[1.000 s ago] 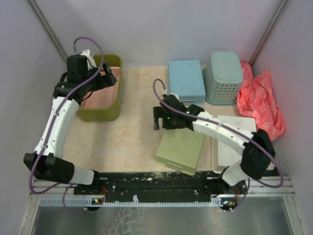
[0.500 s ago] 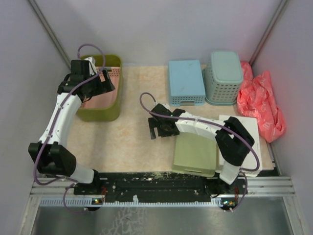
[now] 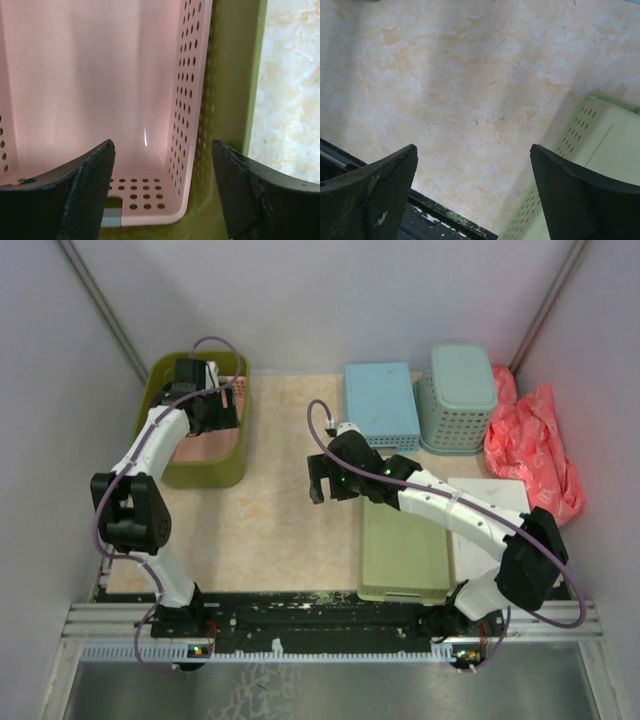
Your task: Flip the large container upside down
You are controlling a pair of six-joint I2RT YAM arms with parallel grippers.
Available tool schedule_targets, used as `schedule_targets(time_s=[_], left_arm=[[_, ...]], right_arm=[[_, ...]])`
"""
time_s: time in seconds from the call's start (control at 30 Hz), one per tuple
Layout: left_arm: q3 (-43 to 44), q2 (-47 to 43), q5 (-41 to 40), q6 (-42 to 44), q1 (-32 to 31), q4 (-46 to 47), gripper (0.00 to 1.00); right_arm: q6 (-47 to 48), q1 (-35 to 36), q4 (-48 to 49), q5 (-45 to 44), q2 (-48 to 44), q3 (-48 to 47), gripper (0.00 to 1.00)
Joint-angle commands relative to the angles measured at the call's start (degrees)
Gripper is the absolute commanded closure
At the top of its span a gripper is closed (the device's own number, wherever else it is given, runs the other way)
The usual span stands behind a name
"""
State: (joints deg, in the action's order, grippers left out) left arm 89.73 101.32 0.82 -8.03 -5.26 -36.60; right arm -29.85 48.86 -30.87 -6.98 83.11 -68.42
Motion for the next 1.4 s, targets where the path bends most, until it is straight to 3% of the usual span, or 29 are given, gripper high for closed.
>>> schedule_targets(time_s=[0.0, 0.37, 0.5, 0.8, 1.1, 1.37], left_arm=[[4.49, 1.81, -2.35, 1.16, 0.27, 3.3, 0.18], [8.1, 12.17, 3.21, 5.36, 0.32, 3.09, 0.14], [8.0, 15.11, 1.9, 5.23, 0.33, 3.77, 0.19], [8.58, 18.72, -2.24, 4.6, 0.26, 4.28, 0.44], [10.73, 16.75, -1.52, 1.84, 0.32, 4.32, 0.56], [13.14, 13.9, -1.76, 0.64, 0.32, 5.15, 0.86]], right_arm=[[1.55, 0.03, 0.71, -2.6, -0.92, -3.12, 0.05], [0.95, -0.39, -2.1, -3.65, 4.8, -7.18, 0.05], [1.04, -0.48, -2.29, -3.28, 6.01, -8.33, 0.05], [1.45, -0.69, -3.53, -3.39, 7.88, -10.5, 0.05], [1.76, -0.69, -3.85, -2.9, 9.23, -12.02, 0.05], [1.81, -0.7, -4.52, -3.76, 8.74, -11.92, 0.05]])
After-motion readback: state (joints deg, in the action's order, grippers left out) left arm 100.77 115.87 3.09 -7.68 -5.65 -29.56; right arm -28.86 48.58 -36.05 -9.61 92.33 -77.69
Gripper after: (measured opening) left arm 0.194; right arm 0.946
